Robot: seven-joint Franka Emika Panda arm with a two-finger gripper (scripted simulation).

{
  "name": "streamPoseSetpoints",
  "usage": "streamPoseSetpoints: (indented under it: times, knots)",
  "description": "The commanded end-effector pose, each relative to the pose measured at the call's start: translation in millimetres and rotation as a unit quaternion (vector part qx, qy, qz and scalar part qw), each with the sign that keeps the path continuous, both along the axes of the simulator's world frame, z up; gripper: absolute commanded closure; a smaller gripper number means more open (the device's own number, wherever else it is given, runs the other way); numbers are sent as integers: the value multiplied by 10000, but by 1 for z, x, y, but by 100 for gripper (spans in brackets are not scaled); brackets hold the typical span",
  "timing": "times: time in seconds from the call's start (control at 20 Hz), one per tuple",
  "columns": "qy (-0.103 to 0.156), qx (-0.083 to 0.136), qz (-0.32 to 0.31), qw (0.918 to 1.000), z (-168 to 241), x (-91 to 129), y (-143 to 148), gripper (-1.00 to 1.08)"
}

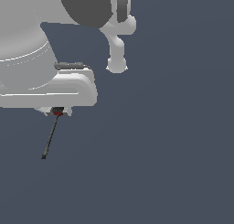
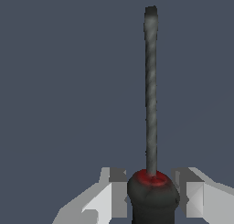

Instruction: Pick up the object and move it to a goal position.

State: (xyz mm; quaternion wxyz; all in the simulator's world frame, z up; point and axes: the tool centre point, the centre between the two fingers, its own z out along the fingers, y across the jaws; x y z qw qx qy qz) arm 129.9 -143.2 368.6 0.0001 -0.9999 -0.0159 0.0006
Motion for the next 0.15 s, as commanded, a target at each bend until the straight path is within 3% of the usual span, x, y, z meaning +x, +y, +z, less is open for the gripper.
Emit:
streamPoseSetpoints:
  times: [0.0,0.1]
  knots:
    - [-6,-1,1,10000,1,0,0,108]
    - [-6,-1,1,10000,1,0,0,108]
